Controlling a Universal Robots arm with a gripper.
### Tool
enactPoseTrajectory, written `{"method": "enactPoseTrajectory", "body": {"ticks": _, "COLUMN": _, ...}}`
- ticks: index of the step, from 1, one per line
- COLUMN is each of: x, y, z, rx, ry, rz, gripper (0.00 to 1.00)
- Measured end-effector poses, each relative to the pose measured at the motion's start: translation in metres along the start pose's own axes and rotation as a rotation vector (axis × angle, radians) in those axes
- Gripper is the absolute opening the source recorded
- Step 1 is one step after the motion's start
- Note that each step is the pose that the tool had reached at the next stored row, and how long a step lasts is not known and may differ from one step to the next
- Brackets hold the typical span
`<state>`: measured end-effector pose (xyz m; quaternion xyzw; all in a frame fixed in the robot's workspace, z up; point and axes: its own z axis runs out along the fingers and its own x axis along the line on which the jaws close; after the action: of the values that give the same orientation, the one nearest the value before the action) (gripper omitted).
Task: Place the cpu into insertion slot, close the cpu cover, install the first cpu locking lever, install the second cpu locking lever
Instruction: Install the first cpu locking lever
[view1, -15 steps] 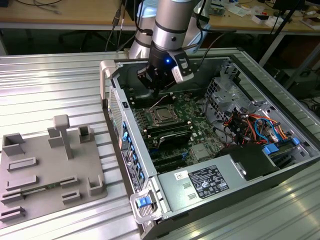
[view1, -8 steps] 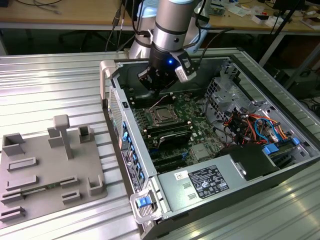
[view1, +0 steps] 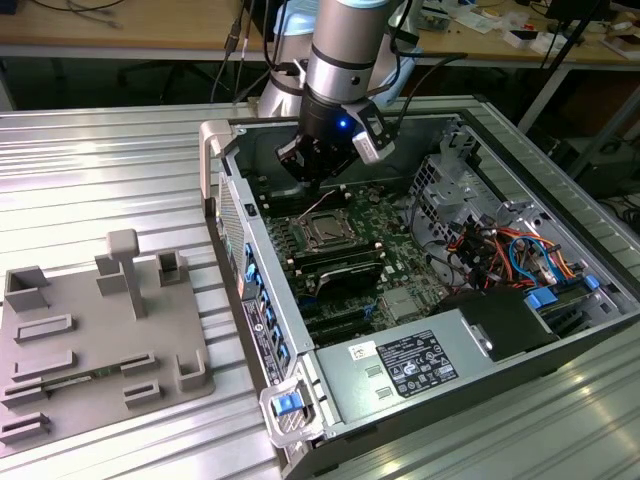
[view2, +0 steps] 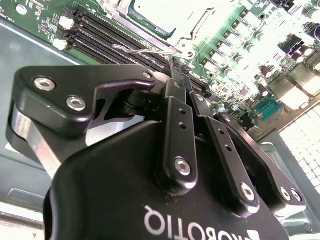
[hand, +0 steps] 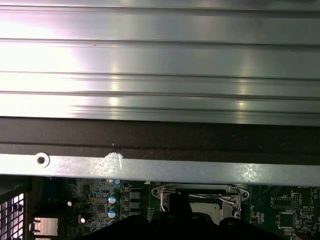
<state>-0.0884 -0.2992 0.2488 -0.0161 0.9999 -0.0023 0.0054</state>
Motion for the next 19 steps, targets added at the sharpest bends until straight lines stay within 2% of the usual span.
{"method": "enactPoseTrajectory", "body": {"ticks": 10, "x": -0.0001, "y": 0.0000, "z": 0.0000, "rx": 0.0000, "ry": 0.0000, "rz": -0.006, "gripper": 0.11}}
{"method": "enactPoseTrajectory", "body": {"ticks": 14, "x": -0.0035, "y": -0.0001, "z": 0.0011, "rx": -0.0005, "ry": -0.0002, "rz": -0.044, "gripper": 0.11}}
{"method": "enactPoseTrajectory", "body": {"ticks": 17, "x": -0.0109, "y": 0.0000, "z": 0.0026, "rx": -0.0006, "ry": -0.0001, "rz": -0.050, "gripper": 0.11}}
{"method": "enactPoseTrajectory", "body": {"ticks": 19, "x": -0.0132, "y": 0.0000, "z": 0.0033, "rx": -0.0013, "ry": 0.0000, "rz": -0.057, "gripper": 0.11}}
